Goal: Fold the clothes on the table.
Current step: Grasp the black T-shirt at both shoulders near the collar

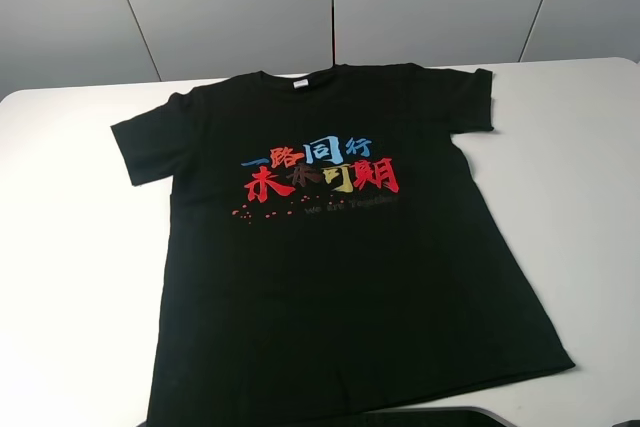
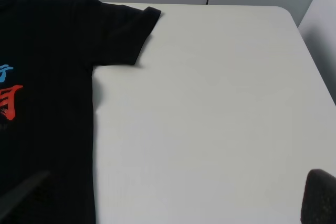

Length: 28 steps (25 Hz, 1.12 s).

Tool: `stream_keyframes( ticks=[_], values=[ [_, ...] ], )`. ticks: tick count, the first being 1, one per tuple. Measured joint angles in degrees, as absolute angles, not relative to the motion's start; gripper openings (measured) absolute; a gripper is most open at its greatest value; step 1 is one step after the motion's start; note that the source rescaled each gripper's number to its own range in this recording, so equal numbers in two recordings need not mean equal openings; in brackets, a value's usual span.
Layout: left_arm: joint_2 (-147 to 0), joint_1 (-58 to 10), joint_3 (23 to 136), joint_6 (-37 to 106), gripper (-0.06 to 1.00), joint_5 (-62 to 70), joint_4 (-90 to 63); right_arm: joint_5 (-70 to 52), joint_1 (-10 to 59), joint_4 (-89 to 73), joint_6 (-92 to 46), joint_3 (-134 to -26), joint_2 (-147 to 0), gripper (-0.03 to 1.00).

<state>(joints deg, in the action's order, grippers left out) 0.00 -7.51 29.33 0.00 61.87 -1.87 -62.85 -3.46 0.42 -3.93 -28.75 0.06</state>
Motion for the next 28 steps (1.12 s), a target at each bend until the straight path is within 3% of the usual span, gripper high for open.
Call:
stream_keyframes(
  ticks=[28],
  values=[
    [0.00, -7.51, 29.33, 0.00, 0.91, 61.87, -1.87, -62.85, -3.46, 0.42, -3.93, -28.75, 0.06, 1.00]
  ],
)
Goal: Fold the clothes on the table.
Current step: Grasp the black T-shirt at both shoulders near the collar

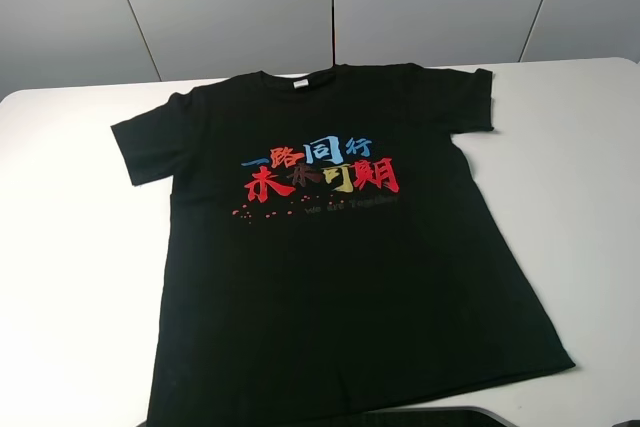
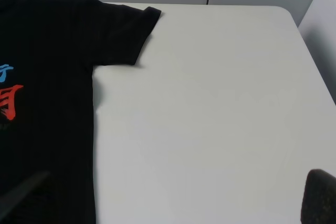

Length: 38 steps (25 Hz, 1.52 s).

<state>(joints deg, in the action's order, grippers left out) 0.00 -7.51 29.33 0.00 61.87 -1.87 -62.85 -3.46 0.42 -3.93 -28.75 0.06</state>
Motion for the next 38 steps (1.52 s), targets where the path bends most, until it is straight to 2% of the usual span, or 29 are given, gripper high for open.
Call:
stream_keyframes(
  ticks=[16, 18, 20, 22, 24, 30, 33, 38],
  values=[
    [-0.07, -7.51, 29.33, -0.42, 0.91, 61.87, -1.22, -62.54, -3.46, 0.40, -3.93, -29.03, 0.06, 1.00],
    [-1.19, -7.51, 30.65, 0.51, 0.87, 61.31, -0.43, -61.93, -3.46, -0.63, -3.93, -30.89, 0.06, 1.00],
    [-4.31, -7.97, 33.51, 1.51, 0.77, 59.93, 0.00, -60.39, -3.46, -1.01, -4.28, -35.10, -2.38, 1.00],
    [-7.92, -10.08, 36.25, 1.88, 0.70, 58.39, 1.29, -58.63, -3.46, -0.78, -5.69, -39.61, -7.31, 1.00],
    [-12.64, -12.92, 38.75, 2.01, 0.68, 56.52, 2.70, -56.33, -3.46, -0.58, -7.59, -44.76, -13.97, 1.00],
    [-31.07, -20.37, 44.92, 2.12, 0.82, 46.70, 10.01, -52.94, -3.46, -5.60, -19.21, -59.89, -40.48, 1.00],
    [-43.09, -22.48, 48.33, 2.00, 0.83, 40.75, 14.88, -53.62, -3.32, -11.44, -27.99, -66.90, -54.16, 1.00],
    [-65.51, -24.02, 57.40, 0.46, 0.84, 39.89, 14.27, -55.71, 1.09, -14.43, -41.59, -75.32, -74.29, 1.00]
  ],
)
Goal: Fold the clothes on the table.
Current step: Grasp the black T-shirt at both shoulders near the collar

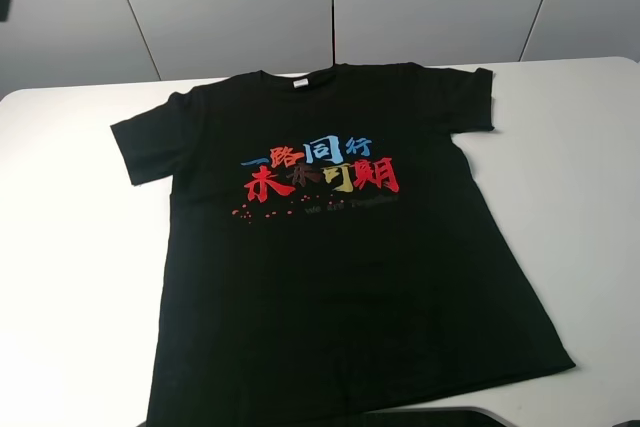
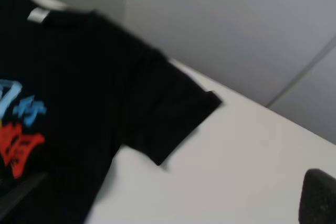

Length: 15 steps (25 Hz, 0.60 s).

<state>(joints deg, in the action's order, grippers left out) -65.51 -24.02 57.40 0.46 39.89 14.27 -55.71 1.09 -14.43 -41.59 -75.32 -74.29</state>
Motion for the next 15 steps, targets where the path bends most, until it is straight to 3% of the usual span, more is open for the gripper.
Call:
stream_keyframes(
  ticks=[8, 15],
  values=[
    [-95.80, -28.89, 72.37, 9.50, 0.84, 52.99, 10.67, -56.75, 12.86, -9.48, -52.75, -79.17, -96.32, 1.00],
    [-110.77, -30.63, 78.33, 29.70, 0.84, 56.55, 0.00, -56.83, 20.62, -1.67, -53.87, -79.17, -108.46, 0.98]
  ],
)
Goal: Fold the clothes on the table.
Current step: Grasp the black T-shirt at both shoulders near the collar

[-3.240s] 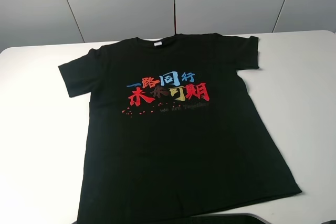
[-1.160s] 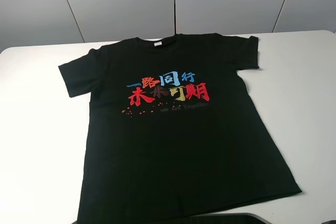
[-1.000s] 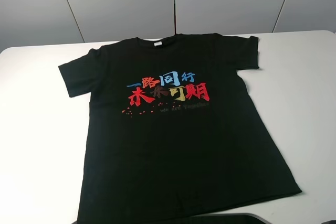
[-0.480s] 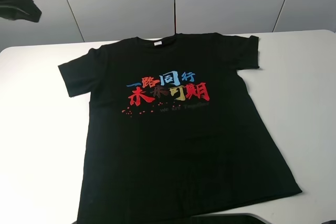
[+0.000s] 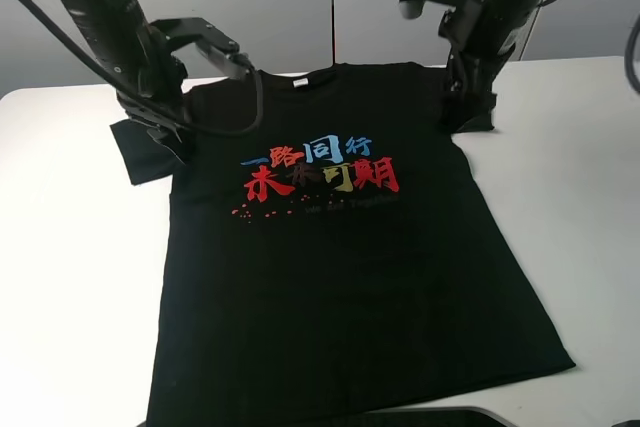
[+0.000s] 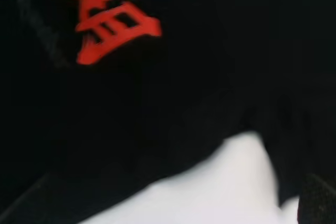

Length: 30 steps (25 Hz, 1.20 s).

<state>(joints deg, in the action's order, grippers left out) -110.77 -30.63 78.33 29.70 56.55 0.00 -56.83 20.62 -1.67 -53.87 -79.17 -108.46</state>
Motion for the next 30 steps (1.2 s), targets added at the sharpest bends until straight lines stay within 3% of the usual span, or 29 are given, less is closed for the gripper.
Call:
stream_keyframes(
  ticks=[10, 30],
  values=[
    [-117.16, -30.72, 78.83, 40.31, 0.84, 55.05, -2.63, -54.97, 24.22, 5.93, -53.87, -79.19, -119.55, 0.98],
    [-124.84, -30.72, 79.08, 44.91, 0.84, 52.63, 4.03, -51.83, 24.36, 3.78, -53.87, -79.19, -120.06, 0.98]
  ],
)
